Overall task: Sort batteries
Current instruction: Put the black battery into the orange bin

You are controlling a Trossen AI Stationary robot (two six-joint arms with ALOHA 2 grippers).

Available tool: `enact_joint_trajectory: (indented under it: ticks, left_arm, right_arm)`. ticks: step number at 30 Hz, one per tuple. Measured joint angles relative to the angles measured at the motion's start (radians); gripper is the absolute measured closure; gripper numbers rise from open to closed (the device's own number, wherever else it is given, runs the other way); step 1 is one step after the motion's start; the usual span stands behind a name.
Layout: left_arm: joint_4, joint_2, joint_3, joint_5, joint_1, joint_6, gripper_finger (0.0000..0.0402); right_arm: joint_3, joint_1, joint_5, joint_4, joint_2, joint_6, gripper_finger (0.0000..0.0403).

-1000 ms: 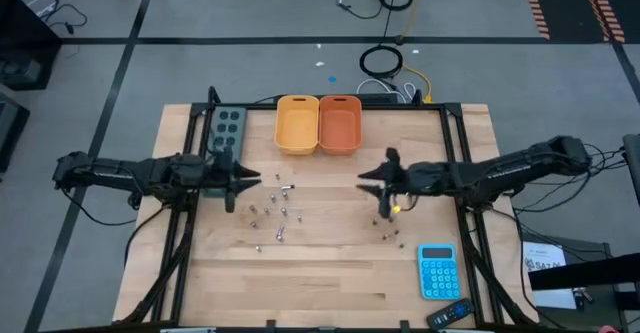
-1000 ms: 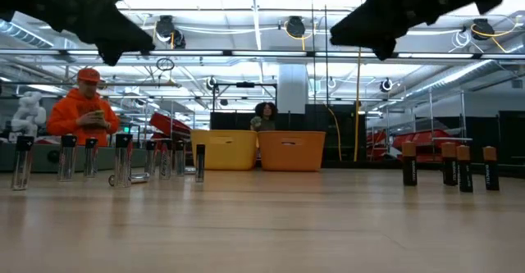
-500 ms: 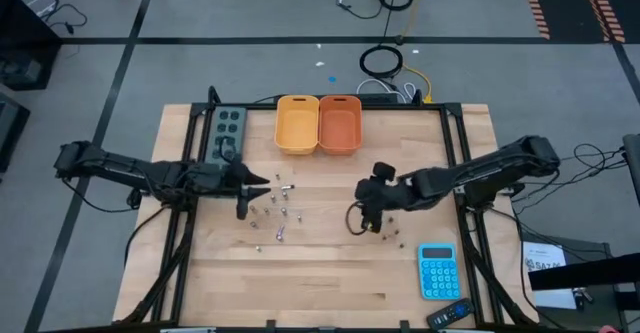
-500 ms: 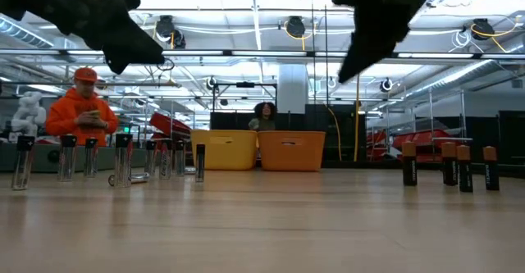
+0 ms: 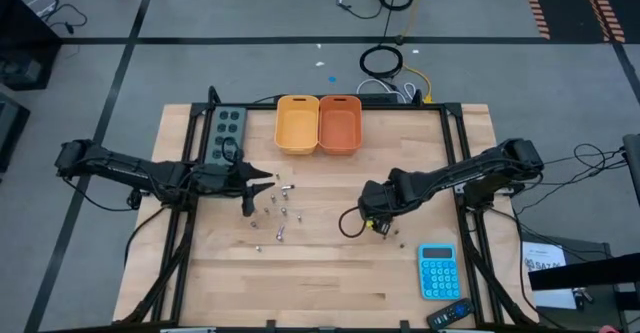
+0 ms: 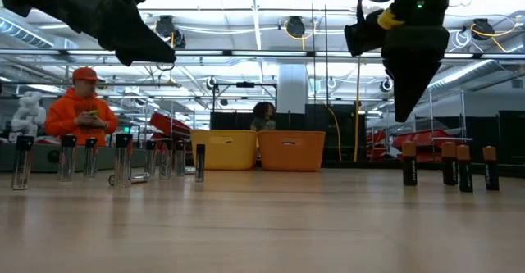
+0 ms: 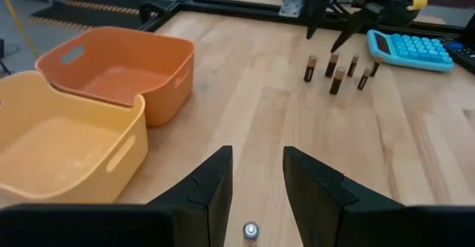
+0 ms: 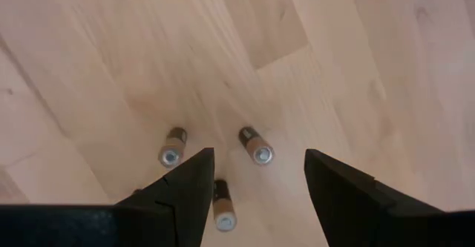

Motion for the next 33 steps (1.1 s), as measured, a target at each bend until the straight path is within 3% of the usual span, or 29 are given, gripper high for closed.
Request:
enact_joint_trajectory:
  ticks: [13,27,33]
  left_arm:
    - [-0.006,0.0,0.0,0.002,0.0,0.021,0.0272]
    - [-0.006,0.0,0.0,0.004,0.0,0.02,0.0272]
    - [-0.009,0.0,0.0,0.004,0.0,0.021,0.0272]
  right_arm:
    - [-0.159,0.0,-0.048,0.177,0.0,0.021,0.0202]
    - [-0.288,-0.059,-0.026,0.345,-0.001,-0.008,0.0204]
    - [-0.294,-0.086,-0.056,0.367,-0.001,-0.038,0.0261]
